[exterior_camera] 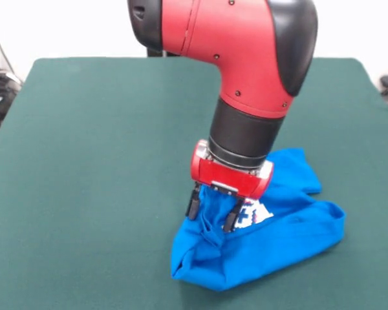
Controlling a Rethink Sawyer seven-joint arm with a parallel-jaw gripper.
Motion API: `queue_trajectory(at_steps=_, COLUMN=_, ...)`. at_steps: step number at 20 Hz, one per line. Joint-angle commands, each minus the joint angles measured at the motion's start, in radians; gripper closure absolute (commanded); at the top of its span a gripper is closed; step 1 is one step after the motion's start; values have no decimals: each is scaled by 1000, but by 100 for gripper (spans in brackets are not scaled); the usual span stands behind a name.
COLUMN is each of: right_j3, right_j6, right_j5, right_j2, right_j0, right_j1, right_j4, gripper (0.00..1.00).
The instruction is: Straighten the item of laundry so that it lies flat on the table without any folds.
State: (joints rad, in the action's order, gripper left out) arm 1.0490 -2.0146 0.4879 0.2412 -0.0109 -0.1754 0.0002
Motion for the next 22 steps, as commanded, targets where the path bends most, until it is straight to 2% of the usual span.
queue_trajectory(at_steps=1, right_j3=62, right_j6=-193, right_j5=14, right_j2=-51, right_j0=3, right_j1=0, right_j4=49, gripper=0)
queue_trajectory(at_steps=14, right_j3=128, right_j6=-99, right_j5=40, right_j2=-103, right_j0=58, right_j1=-90, right_j4=41, gripper=0)
queue_trajectory(at_steps=19, right_j3=159, right_j6=11, right_j5=-23, right_j2=-239, right_j0=155, right_j1=-84, right_j4=27, gripper=0)
queue_trajectory(at_steps=22, right_j3=154, right_j6=30, right_j5=-19, right_j2=-266, right_j0=178, right_j1=-84, right_j4=10, gripper=0)
